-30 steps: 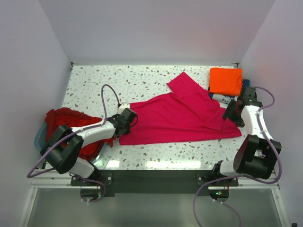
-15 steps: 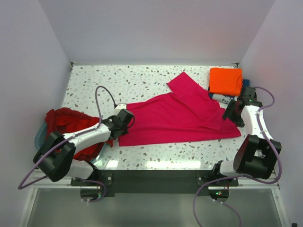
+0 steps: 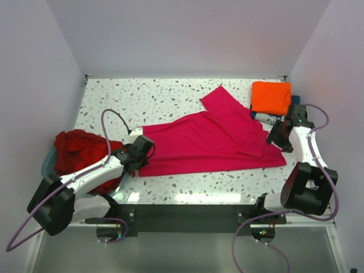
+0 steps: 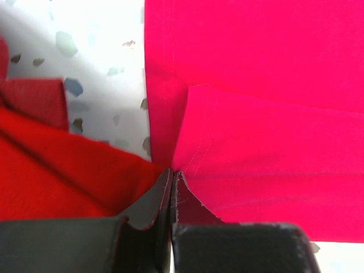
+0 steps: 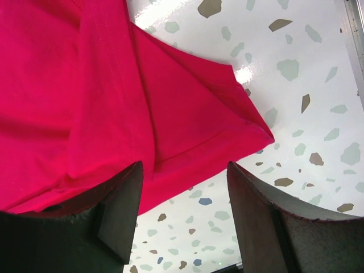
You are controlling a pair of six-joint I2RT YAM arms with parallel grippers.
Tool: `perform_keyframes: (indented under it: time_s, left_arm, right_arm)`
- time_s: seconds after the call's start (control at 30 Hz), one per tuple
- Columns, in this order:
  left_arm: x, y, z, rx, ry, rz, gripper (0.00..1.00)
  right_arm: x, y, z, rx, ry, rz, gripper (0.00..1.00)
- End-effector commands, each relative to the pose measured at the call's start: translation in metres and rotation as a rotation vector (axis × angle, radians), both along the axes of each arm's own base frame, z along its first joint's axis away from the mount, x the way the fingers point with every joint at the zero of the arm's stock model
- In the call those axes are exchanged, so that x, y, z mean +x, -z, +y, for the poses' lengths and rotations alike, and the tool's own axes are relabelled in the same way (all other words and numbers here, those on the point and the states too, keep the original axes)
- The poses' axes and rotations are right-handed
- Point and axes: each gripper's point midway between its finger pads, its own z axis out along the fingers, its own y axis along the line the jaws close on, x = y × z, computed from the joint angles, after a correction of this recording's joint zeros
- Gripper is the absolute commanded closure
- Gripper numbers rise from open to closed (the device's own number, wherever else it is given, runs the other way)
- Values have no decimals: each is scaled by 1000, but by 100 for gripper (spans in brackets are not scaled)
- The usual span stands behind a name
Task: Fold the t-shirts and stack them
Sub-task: Fold the tshirt
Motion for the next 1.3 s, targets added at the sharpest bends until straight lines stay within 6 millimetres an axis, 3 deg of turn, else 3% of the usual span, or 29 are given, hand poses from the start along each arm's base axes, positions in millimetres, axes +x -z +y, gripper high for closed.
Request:
perform_keyframes:
  time_s: [0.0,0.57,0.63,0.67,0.7,0.73,0.83,0.93,1.07,1.27]
  left_arm:
    - [-9,-2,14,5,-70,-6,100]
    - [-15,14,23,56,-101,38,100]
    - [-14,13,24,64,-104,36,90]
    - [-12,10,23,63,-104,29,74]
    - [-10,8,24,70,-99,26,65]
    - [-6,3,21,66,-96,14,46]
    - [3,-8,9,49,-61,-13,29]
    - [12,-17,-10,43,-11,-37,22]
    - [18,-17,-37,40,57,-34,20]
    - [10,-10,-73,5,137,-30,19]
  right_arm:
    - [4,-7,4,4,-27,-36,36]
    - [7,0,7,21,-39,-16,34]
    - [8,2,13,40,-54,-15,34]
    - [7,5,16,50,-60,-10,33]
    - [8,6,22,60,-75,-10,33]
    - [7,8,30,86,-93,-9,32]
    - [3,18,48,123,-138,13,30]
    - [-5,29,64,160,-161,34,30]
    - [-12,43,70,175,-155,56,30]
    - [-7,45,71,168,-161,60,31]
